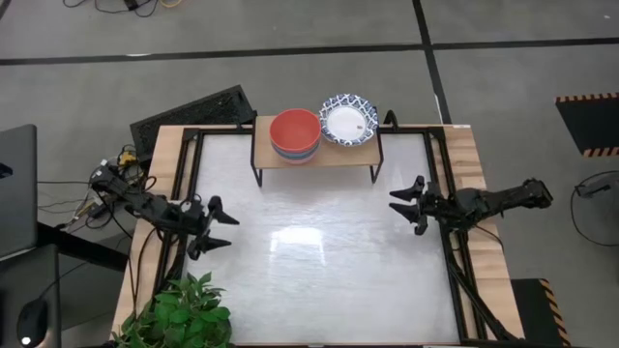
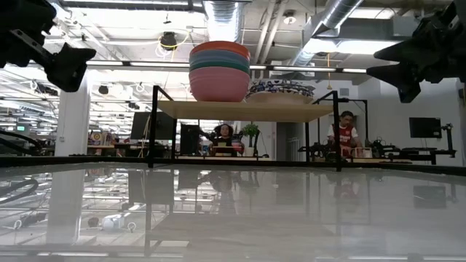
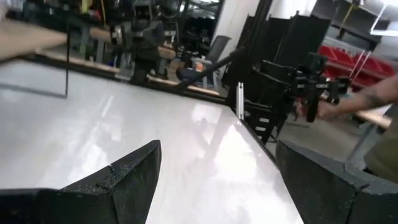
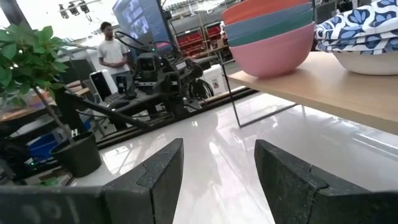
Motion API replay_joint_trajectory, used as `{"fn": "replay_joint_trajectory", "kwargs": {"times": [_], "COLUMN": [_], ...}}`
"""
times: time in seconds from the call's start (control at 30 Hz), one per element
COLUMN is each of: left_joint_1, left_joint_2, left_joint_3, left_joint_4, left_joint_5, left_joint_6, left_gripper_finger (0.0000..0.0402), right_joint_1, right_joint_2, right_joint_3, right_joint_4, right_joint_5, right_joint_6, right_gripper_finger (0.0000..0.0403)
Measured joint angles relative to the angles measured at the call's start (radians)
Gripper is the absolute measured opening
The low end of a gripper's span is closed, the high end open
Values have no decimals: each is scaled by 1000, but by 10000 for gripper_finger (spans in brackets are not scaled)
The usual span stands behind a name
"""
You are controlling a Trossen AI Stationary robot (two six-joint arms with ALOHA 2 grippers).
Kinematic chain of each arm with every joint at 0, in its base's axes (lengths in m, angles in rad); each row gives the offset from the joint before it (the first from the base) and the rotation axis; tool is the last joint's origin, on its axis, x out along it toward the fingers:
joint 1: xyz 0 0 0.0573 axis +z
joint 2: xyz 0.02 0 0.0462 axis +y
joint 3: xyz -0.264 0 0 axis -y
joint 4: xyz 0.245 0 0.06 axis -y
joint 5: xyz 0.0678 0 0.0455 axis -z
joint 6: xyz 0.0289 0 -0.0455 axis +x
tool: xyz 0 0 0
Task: Place and stack bowls onto a shelf
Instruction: Return to Home Position
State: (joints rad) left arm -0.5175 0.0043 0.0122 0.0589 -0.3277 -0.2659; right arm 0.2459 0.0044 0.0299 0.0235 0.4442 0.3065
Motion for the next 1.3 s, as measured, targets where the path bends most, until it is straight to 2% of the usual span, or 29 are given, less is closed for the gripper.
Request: {"fn": "replay_joint_trajectory", "kwargs": {"times": [0.17, 1.3], "left_joint_1": [0, 0], "left_joint_2": [0, 0], "left_joint_3": [1, 4], "left_joint_4": [-3, -9], "left_joint_5": [2, 3], "left_joint_6": [-111, -84], "left_gripper_finger": [302, 302], "right_joint_1": [0, 0], "right_joint_2": [0, 0], "right_joint_3": [0, -2], "right_joint_4": [-4, -8], "right_joint_5": [0, -1], "right_joint_6": [0, 0], "right_gripper_finger": [224, 224]}}
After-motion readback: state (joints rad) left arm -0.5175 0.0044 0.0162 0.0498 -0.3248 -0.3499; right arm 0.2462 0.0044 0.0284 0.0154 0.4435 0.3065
